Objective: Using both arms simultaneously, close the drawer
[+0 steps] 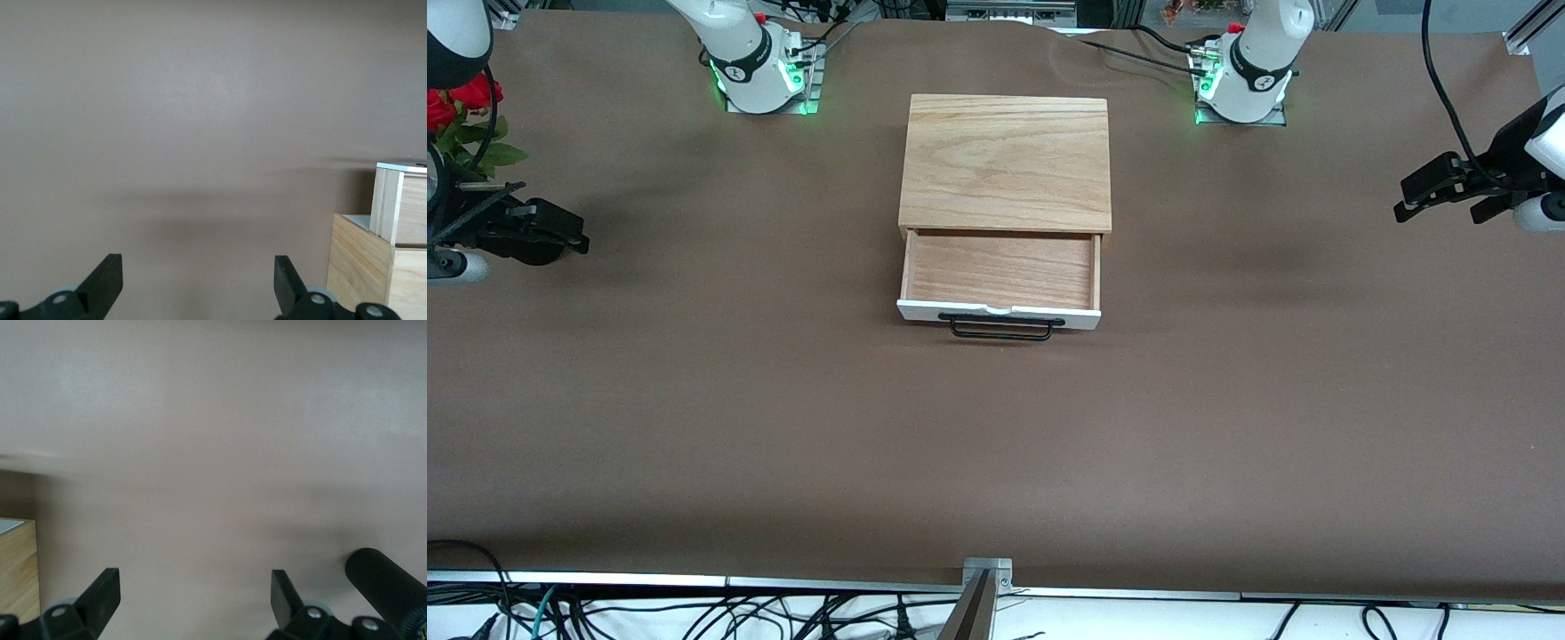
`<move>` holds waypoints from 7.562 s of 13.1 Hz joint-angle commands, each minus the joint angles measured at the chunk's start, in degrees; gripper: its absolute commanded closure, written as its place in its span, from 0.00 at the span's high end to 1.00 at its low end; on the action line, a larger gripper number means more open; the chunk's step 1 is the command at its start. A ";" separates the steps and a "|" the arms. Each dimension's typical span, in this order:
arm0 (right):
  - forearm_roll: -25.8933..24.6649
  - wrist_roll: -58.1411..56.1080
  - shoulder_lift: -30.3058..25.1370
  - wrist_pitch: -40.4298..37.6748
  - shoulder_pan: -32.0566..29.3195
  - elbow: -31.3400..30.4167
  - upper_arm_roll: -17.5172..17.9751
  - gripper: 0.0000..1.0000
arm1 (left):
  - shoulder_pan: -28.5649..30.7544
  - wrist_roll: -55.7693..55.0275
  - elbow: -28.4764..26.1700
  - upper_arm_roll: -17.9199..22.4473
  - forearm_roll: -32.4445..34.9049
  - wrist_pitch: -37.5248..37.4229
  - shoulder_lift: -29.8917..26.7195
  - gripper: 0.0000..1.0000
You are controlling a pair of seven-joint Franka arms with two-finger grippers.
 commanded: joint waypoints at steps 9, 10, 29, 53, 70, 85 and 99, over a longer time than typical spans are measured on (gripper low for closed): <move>4.04 1.05 3.47 0.25 4.12 1.69 0.27 1.00 | -0.09 0.10 1.25 -0.34 -1.11 -0.47 0.55 1.00; 6.33 0.96 4.00 1.29 4.39 1.69 0.27 1.00 | -0.44 0.27 1.17 -0.77 -1.11 -0.47 0.64 1.00; 20.67 0.88 26.32 32.59 27.42 1.86 0.36 1.00 | -11.86 -0.43 0.29 -2.27 -25.88 19.45 25.94 1.00; 23.32 0.61 29.67 25.84 32.87 1.60 0.36 1.00 | -23.47 -5.35 -1.29 -3.33 -33.54 28.46 34.48 1.00; 23.32 0.44 29.23 5.09 32.87 1.69 2.65 1.00 | -23.29 -5.96 -9.46 -3.94 -33.54 14.47 28.07 1.00; 12.77 -0.35 28.88 -0.89 29.98 20.13 -3.93 1.00 | -14.95 -3.33 -7.97 -1.74 -12.13 14.48 11.56 1.00; -1.56 0.26 8.51 -0.57 14.07 15.52 -10.45 1.00 | -6.60 7.75 -0.94 2.91 3.37 4.01 3.98 1.00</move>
